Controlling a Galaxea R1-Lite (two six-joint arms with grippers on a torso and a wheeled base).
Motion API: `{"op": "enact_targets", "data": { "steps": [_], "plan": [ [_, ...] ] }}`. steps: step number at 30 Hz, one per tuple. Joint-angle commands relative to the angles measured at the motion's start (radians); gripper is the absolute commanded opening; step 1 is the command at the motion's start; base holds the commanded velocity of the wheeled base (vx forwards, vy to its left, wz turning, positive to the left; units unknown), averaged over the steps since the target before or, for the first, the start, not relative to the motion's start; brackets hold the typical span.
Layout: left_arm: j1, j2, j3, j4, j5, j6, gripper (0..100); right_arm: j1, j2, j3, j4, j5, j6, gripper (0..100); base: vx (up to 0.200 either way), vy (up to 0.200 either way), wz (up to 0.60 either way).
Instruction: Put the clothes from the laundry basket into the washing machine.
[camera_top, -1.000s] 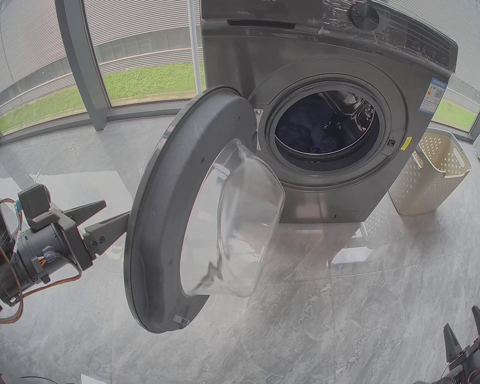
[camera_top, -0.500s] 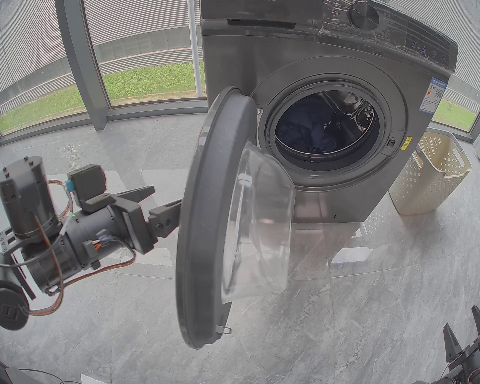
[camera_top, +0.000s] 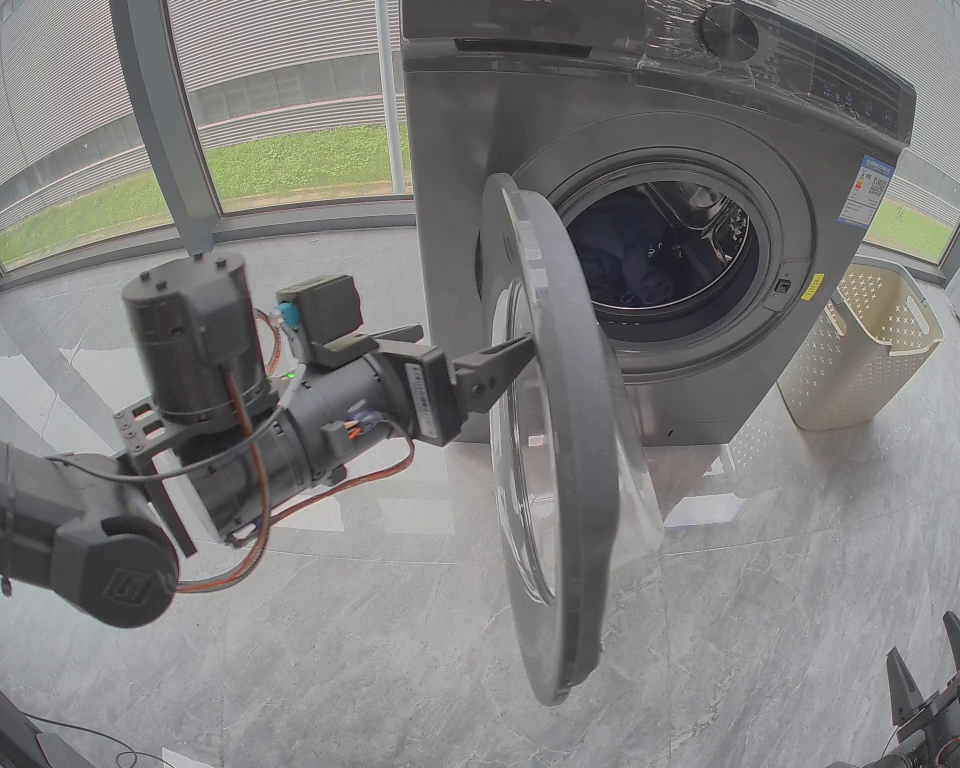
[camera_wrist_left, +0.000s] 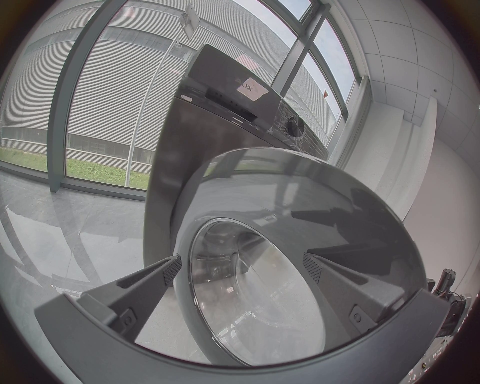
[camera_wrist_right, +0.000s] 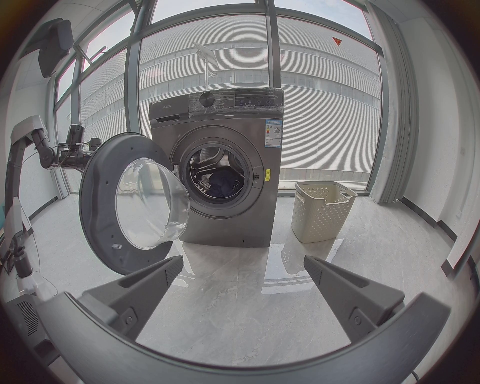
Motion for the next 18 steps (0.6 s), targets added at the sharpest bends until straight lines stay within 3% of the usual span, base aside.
{"op": "enact_targets", "data": {
  "steps": [1, 18],
  "plan": [
    [-0.025, 0.111, -0.087, 0.01, 0.004, -0.001, 100, 0.0, -0.007, 0.018, 0.0, 0.001, -0.001, 100, 0.0, 0.0, 0.0],
    [-0.053, 0.278, -0.42, 0.142, 0.001, -0.002, 100, 0.0, -0.007, 0.018, 0.0, 0.001, -0.001, 100, 0.0, 0.0, 0.0]
  ]
}}
